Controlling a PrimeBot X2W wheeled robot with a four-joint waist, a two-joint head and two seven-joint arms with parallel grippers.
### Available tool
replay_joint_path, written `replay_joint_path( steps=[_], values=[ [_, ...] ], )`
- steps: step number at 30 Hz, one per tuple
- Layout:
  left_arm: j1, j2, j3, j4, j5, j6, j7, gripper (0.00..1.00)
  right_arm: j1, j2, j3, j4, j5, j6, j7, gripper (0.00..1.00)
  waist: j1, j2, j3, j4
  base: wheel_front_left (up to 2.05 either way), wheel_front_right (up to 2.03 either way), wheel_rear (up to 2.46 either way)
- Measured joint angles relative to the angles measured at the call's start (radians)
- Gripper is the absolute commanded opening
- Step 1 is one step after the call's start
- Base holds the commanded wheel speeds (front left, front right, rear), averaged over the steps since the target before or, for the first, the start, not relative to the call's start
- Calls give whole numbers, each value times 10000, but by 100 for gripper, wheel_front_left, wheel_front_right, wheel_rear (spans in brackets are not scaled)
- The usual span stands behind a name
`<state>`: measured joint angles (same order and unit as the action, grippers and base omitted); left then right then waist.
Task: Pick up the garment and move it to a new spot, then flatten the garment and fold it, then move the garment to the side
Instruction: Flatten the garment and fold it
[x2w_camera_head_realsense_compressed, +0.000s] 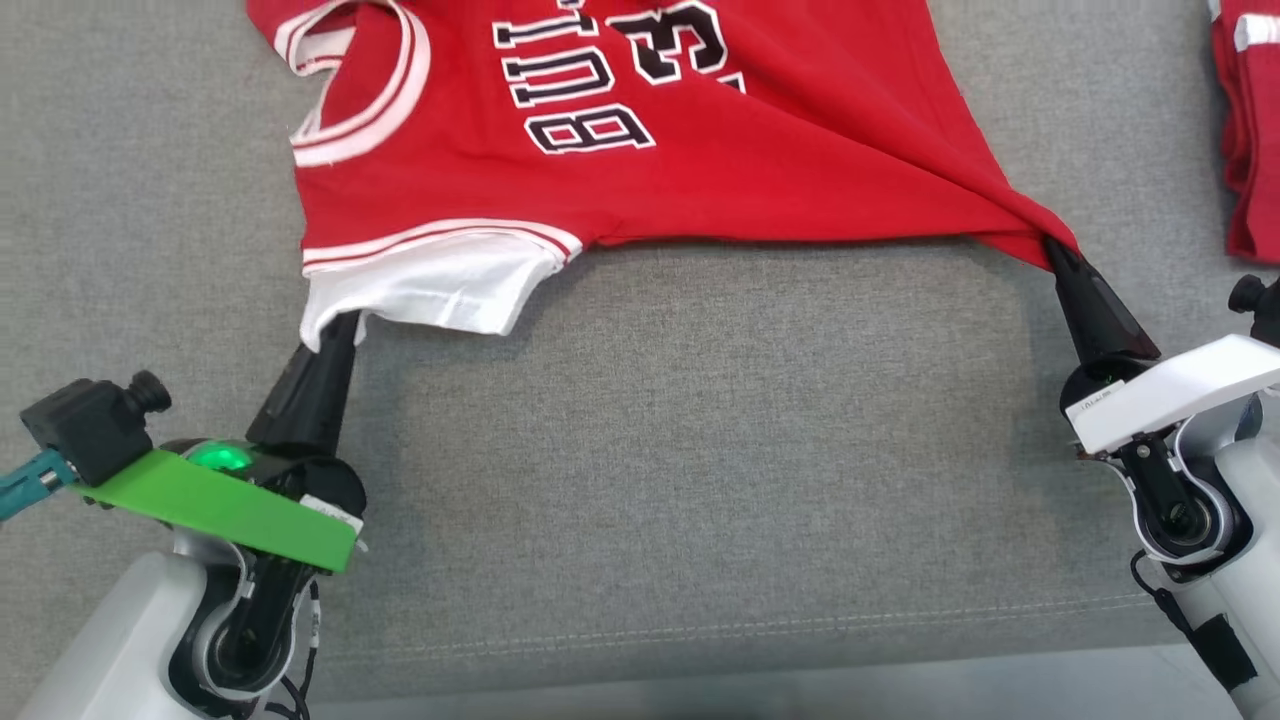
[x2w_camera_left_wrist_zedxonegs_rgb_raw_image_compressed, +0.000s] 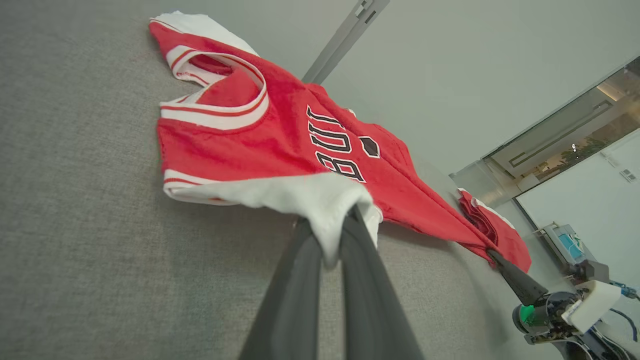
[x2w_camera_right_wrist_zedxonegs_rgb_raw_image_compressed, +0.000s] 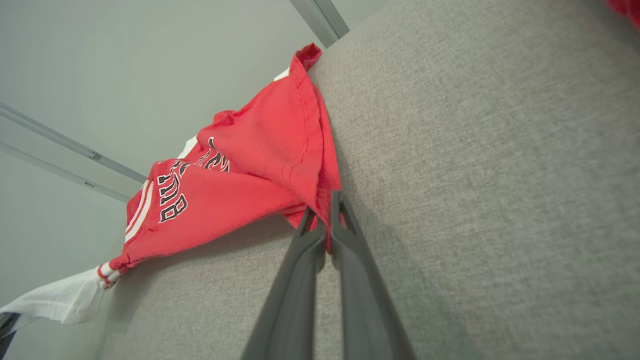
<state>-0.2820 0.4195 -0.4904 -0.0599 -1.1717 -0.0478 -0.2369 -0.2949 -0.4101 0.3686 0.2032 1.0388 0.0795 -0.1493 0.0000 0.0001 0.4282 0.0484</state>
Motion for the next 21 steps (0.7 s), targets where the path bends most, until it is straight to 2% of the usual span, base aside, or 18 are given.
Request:
replay_joint_path(
  steps=[4, 9, 13, 17, 21],
  values=[
    [52, 71, -531, -711, -267, -313, 466, 0, 176, -228, 15, 203, -79, 82, -109, 0, 0, 0, -579, 24, 0, 0, 0],
    [885, 351, -1298, -1131, -616, -295, 1273, 0, 949, -380, 244, 393, -130, 132, -174, 0, 0, 0, -1295, 155, 0, 0, 0],
    [1689, 731, -1459, -1206, -805, -25, 1682, 0, 1732, -608, 495, 512, -376, 171, -174, 0, 0, 0, -1845, 320, 0, 0, 0],
    [2175, 913, -1172, -1333, -1104, 280, 1682, 0, 2379, -685, 535, 545, -428, 171, -184, 0, 0, 0, -2233, 478, 0, 0, 0],
    [2627, 1492, -779, -1526, -1239, 598, 1693, 0, 3040, -679, 648, 531, -407, 157, -188, 0, 0, 0, -2690, 706, 0, 0, 0]
  ],
)
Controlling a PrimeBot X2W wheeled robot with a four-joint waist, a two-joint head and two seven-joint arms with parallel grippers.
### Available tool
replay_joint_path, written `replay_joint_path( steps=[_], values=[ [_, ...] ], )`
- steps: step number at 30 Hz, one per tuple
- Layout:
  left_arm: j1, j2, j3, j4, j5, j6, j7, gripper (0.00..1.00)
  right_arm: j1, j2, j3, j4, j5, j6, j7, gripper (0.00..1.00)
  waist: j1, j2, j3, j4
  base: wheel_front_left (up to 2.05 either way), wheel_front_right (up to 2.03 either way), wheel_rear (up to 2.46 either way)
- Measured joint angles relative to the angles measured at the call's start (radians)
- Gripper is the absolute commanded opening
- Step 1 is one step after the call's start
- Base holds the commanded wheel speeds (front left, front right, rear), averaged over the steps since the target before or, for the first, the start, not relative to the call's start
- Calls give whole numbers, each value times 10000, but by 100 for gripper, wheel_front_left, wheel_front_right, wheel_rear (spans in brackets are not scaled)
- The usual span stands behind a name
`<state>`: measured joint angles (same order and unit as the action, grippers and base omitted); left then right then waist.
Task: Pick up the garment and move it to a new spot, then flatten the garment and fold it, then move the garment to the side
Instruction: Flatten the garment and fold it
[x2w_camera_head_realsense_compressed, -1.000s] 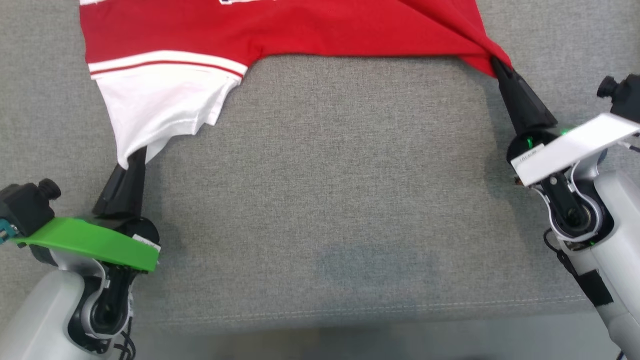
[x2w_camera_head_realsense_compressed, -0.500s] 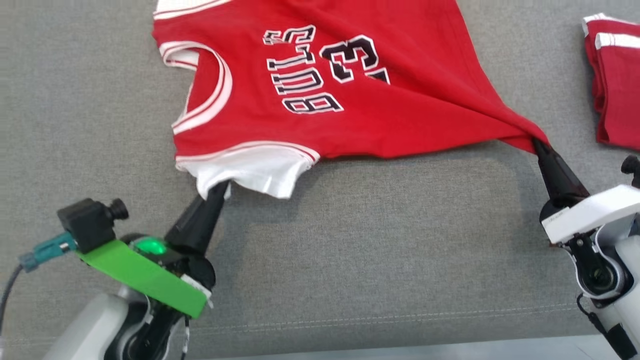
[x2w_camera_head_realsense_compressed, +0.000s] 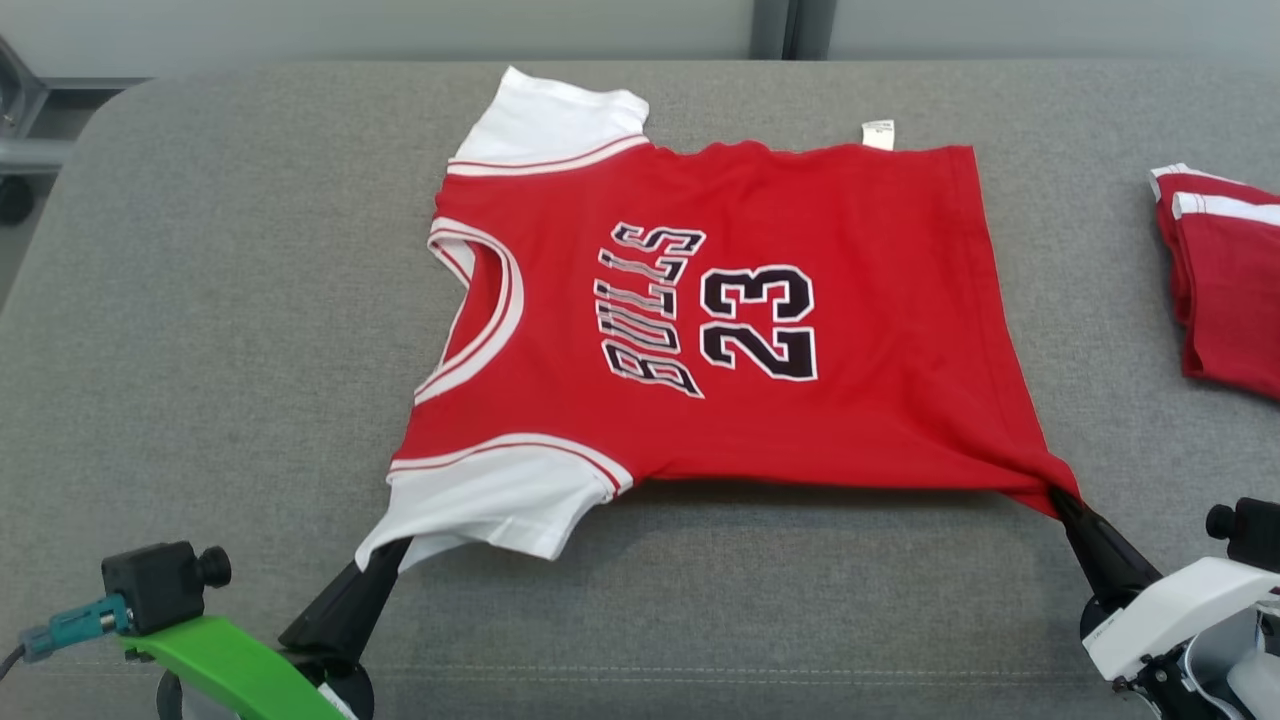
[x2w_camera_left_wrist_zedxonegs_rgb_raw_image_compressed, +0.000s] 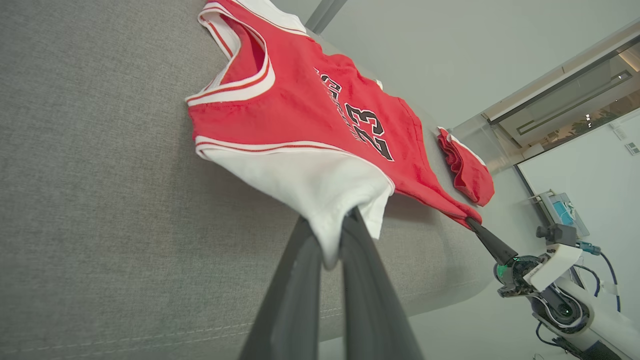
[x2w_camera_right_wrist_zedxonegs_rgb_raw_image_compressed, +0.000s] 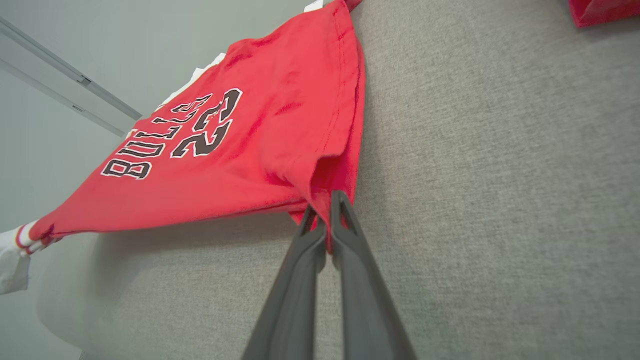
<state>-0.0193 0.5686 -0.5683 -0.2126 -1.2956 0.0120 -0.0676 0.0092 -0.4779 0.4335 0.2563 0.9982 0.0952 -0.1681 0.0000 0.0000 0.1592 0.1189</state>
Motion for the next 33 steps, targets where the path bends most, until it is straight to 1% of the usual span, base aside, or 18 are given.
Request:
replay_joint_path(
  steps=[3, 6, 9, 13, 24, 27, 33],
  values=[
    [463, 174, 75, -286, -113, 115, 8, 0, 243, -56, -12, 50, -44, -184, -88, 0, 0, 0, -310, 125, 0, 0, 0],
    [884, 328, 178, -591, -230, 245, 8, 0, 616, -79, -12, 40, -19, -265, -86, 0, 0, 0, -549, 203, 0, 0, 0],
    [1195, 445, 238, -913, -514, 318, 6, 0, 889, -56, 6, -140, 105, -265, -84, 0, 0, 0, -617, 230, 0, 0, 0],
    [1490, 623, 349, -1018, -529, 410, -12, 0, 962, -130, 36, -433, 167, -259, -73, 0, 0, 0, -499, 143, 0, 0, 0],
    [2005, 654, 380, -1624, -640, 414, -186, 0, 1429, -585, 10, -1315, 240, -261, 117, 0, 0, 0, -37, -88, 0, 0, 0],
    [2034, 692, 349, -1620, -639, 416, -180, 0, 1434, -702, -19, -1327, 236, -334, 136, 0, 0, 0, 66, -119, 0, 0, 0],
    [2102, 677, -96, -1333, -652, 458, 65, 0, 1444, -888, 153, -1361, 142, -368, 397, 0, 0, 0, 128, -143, 0, 0, 0]
  ],
)
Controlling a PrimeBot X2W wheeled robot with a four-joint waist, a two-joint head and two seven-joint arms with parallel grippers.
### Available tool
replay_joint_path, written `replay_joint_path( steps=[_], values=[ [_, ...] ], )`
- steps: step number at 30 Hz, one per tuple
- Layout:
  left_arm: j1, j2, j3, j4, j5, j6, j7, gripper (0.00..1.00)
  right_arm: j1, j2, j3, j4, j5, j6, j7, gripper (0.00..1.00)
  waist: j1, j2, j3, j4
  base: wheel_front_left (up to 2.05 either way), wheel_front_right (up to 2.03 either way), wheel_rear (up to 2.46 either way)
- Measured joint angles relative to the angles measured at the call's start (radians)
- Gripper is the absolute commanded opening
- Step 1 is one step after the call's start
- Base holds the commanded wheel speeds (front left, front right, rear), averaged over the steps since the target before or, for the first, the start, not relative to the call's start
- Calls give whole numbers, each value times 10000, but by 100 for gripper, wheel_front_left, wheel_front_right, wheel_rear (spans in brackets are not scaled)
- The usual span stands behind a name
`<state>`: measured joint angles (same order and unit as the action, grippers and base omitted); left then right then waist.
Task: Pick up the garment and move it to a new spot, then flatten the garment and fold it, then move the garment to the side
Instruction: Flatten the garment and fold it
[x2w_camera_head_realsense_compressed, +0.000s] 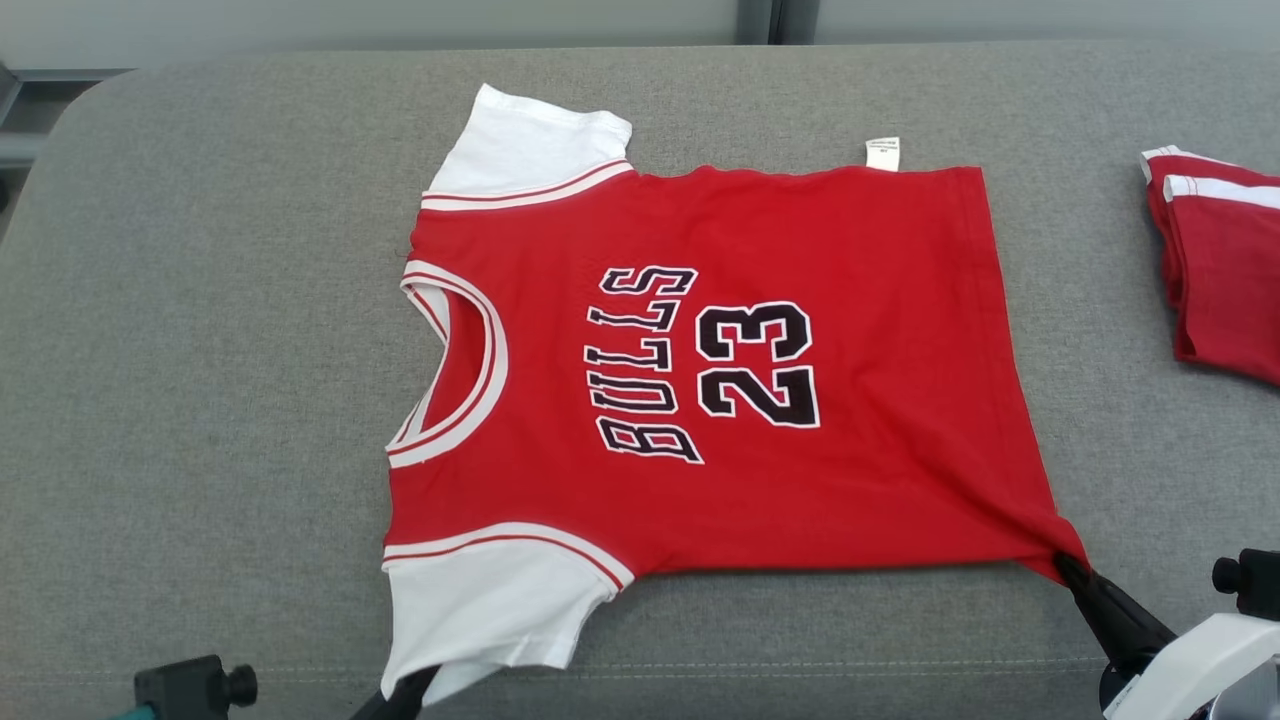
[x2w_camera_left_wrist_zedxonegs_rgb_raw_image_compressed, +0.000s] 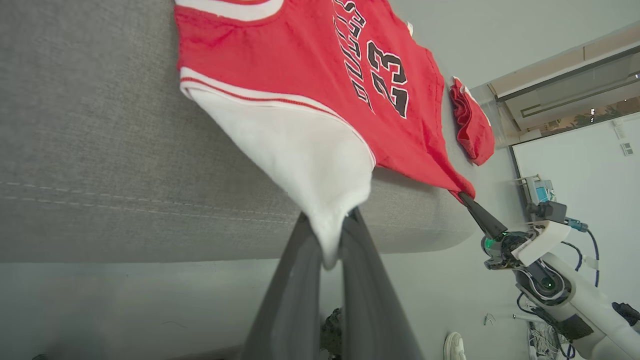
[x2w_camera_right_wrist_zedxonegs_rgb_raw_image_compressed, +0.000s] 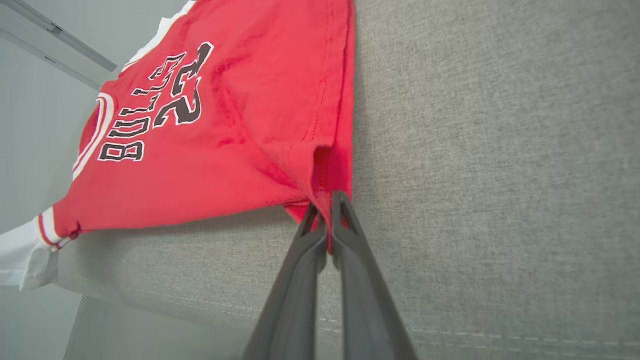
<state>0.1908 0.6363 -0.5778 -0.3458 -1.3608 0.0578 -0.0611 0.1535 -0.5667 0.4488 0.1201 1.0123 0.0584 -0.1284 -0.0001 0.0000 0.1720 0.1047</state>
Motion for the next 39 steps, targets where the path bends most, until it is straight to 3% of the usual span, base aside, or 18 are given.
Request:
replay_joint_path(
  steps=[13, 14, 15, 16, 18, 19, 20, 28, 33, 39],
  values=[
    [173, -786, -359, 1396, -754, -8, 257, 0, 24, -257, 397, -35, -447, -173, 518, 0, 0, 1, -134, -132, 0, 0, 0],
    [150, -769, -370, 1592, -683, -6, 257, 0, 17, -286, 451, -33, -506, -174, 587, 11, 0, 0, -139, -143, 0, 0, 0],
    [143, -765, -366, 1743, -662, -6, 257, 11, 5, -316, 531, -27, -598, -174, 654, 17, 0, 0, -147, -151, 0, 0, 0],
    [129, -788, -364, 1868, -660, -6, 257, 27, -12, -332, 602, 0, -688, -176, 711, 24, 0, 0, -164, -158, 0, 0, 0],
    [96, -863, -368, 2127, -602, -4, 249, 68, -55, -370, 757, 46, -940, -255, 851, 64, 0, 1, -218, -180, 0, 0, 0],
    [73, -880, -410, 2259, -512, -2, 249, 90, -71, -399, 821, 84, -1030, -268, 907, 75, 0, 0, -245, -195, 0, 0, 0],
    [29, -890, -462, 2422, -435, 33, 251, 100, -85, -428, 874, 127, -1126, -328, 940, 97, 0, 1, -277, -207, 0, 0, 0],
    [-195, -1256, -675, 3241, -341, 176, 249, 100, -211, -403, 1152, 366, -1473, -548, 1175, 100, 0, 0, -586, -284, 0, 0, 0],
    [-197, -1287, -623, 3446, -142, 199, 50, 100, -211, -435, 1099, 337, -1787, -865, 1028, 100, 0, 1, -664, -349, 0, 0, 0],
    [-350, -1271, -604, 3726, 322, 301, -192, 100, -249, -489, 1294, 228, -2286, -953, 984, 100, 0, 0, -663, -400, 0, 0, 0]
  ],
)
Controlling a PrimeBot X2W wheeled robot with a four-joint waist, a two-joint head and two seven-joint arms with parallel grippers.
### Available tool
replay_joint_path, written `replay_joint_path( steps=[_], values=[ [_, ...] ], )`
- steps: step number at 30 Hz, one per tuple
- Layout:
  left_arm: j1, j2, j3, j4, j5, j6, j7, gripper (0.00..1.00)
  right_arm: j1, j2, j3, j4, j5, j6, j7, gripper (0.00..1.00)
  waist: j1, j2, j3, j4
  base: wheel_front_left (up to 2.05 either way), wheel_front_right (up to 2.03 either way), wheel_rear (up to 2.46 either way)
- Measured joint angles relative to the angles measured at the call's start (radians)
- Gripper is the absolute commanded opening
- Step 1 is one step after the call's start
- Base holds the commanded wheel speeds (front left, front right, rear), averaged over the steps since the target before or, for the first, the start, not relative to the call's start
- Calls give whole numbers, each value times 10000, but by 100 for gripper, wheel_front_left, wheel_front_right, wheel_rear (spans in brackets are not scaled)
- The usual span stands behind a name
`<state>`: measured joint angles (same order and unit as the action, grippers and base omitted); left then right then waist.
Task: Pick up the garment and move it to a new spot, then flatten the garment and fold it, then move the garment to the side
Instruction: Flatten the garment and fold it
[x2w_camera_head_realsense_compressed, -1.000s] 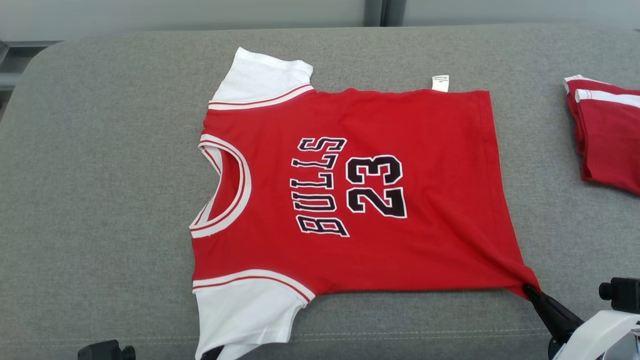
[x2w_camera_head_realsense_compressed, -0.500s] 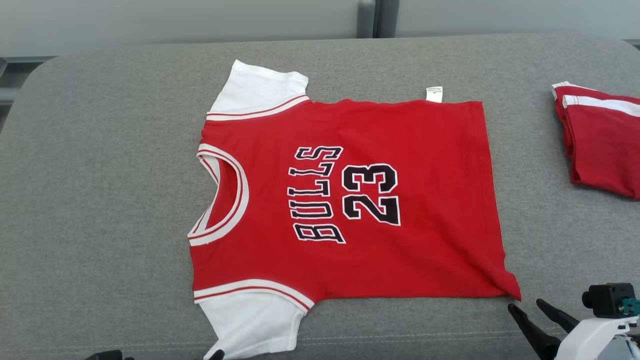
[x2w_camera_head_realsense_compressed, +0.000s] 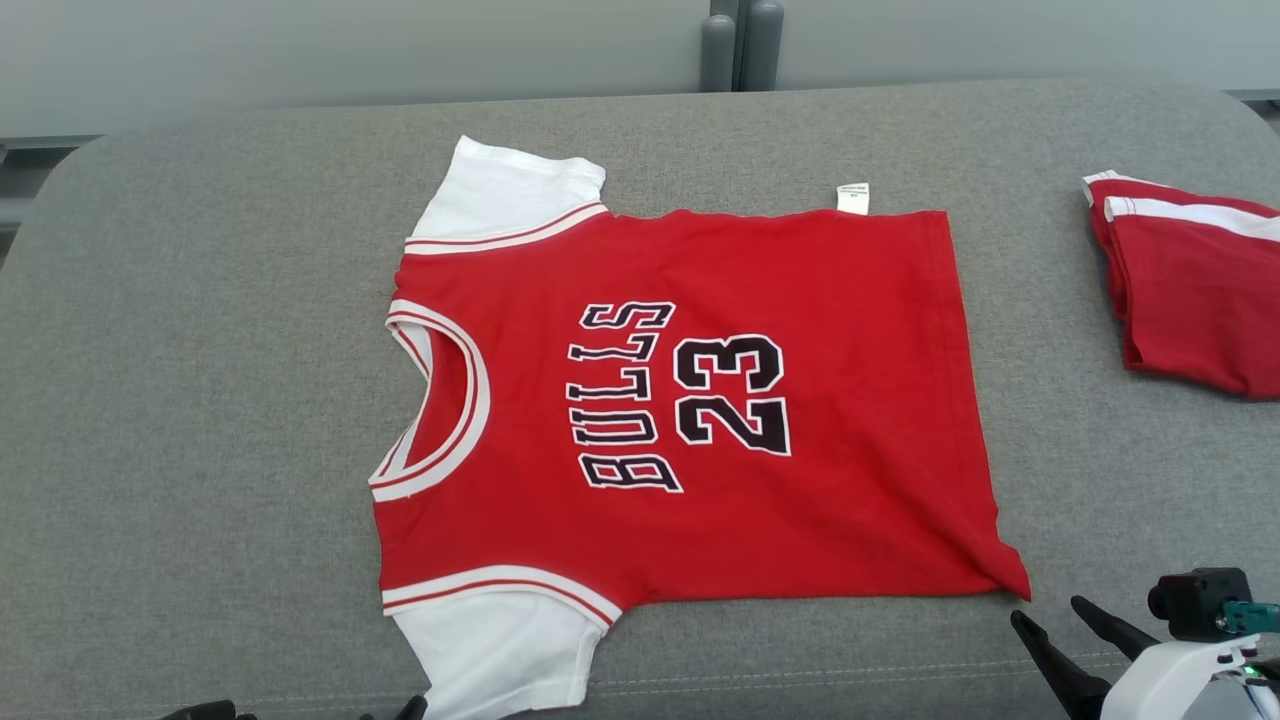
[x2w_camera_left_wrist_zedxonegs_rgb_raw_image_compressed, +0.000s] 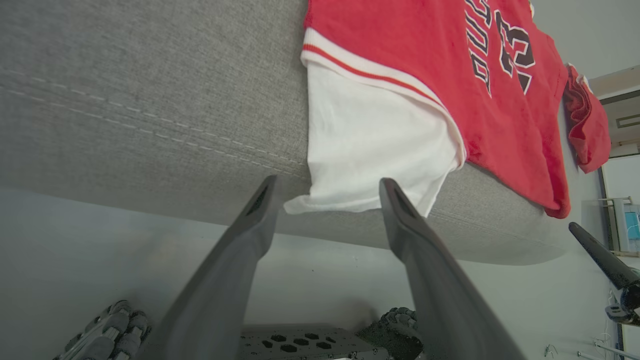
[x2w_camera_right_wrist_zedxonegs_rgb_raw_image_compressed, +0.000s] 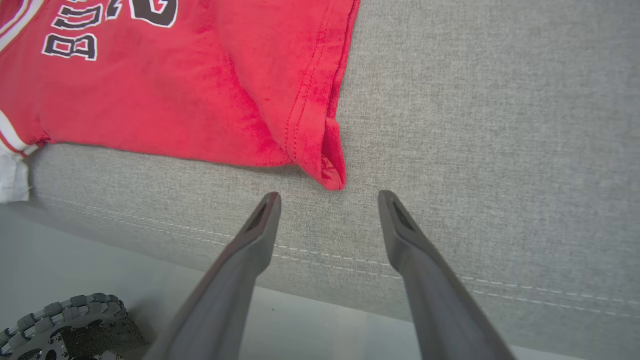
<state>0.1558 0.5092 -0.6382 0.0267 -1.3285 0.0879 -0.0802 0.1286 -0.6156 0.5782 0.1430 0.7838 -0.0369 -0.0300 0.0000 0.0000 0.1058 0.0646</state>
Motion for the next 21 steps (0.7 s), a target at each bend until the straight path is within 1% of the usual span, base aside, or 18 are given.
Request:
replay_joint_path(
  steps=[5, 9, 15, 21],
  values=[
    [-314, -10, -153, 238, 512, 2, -132, 100, -302, 36, 107, -27, -111, 4, 2, 100, 0, 0, 20, 28, 0, 0, 0],
    [-395, -36, -474, 495, 616, 4, -54, 100, -509, 127, 226, 50, -136, 15, 90, 100, 0, 0, 37, 67, 0, 0, 0],
    [-719, -343, -1049, 838, 1011, -46, 282, 100, -785, 230, 278, 387, -153, 17, 242, 100, 0, 0, 170, 238, 0, 0, 0],
    [-1176, -587, -1160, 1283, 1070, -176, 443, 100, -1169, 339, 351, 711, -159, 140, 401, 100, 0, 0, 328, 435, 0, 0, 0]
  ],
)
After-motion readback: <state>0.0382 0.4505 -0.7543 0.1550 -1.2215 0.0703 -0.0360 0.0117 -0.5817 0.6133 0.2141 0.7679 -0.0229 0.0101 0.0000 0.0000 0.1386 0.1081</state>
